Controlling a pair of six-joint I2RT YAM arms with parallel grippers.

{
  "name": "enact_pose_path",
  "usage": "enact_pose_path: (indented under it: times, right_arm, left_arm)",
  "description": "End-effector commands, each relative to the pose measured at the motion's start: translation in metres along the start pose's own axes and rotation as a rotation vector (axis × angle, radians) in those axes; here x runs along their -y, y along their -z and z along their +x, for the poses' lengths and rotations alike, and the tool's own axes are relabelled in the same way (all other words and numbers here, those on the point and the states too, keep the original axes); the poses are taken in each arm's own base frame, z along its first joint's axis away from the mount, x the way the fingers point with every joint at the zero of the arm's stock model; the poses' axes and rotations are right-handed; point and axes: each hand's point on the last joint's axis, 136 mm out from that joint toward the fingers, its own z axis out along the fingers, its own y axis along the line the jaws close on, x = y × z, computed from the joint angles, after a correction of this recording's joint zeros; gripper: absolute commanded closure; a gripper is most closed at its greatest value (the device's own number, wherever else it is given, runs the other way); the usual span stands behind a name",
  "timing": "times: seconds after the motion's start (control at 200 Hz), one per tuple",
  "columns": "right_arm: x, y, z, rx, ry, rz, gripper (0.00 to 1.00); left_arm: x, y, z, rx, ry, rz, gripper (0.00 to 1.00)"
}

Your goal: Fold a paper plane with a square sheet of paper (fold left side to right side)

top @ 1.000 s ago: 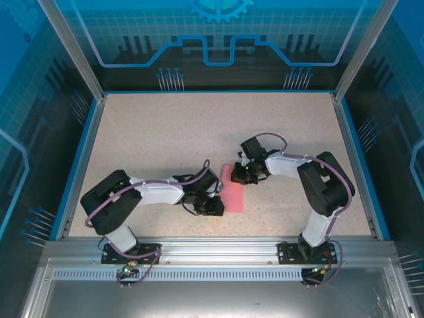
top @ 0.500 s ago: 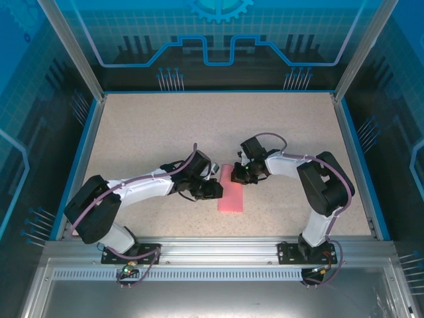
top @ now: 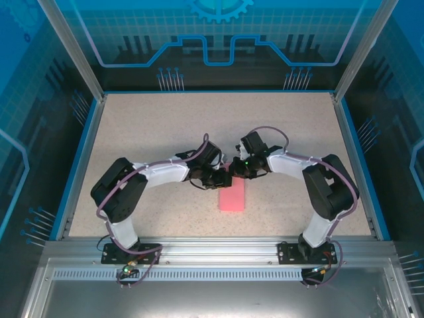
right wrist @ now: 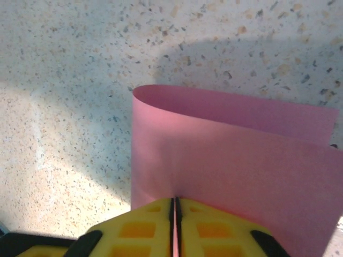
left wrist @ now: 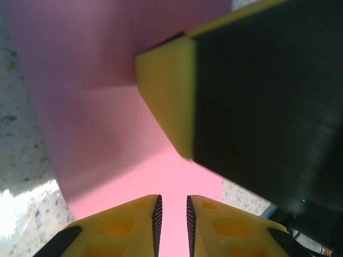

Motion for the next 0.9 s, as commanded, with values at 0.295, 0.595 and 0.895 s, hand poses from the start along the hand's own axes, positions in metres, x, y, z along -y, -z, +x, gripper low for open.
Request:
enact_pose_path:
  times: [0.295,0.595,0.895]
  right_arm:
    - [0.022,0.072,0.010,0.105,0.020,0.021,0.65]
    - [0.031,0.058,0.056,0.043,-0.066,-0.100,0.52]
    - [0.029,0.037,0.057,0.003,-0.088,-0.133,0.54]
  left_arm:
    - [-0.007,-0.019,-0.006,-0.014,0.007,-0.001,0.77]
    - [-0.005,-0.018,-0.011,-0.005,0.003,-0.002,0.77]
    - [-0.004,-0.019,-0.011,-0.005,0.003,-0.007,0.78]
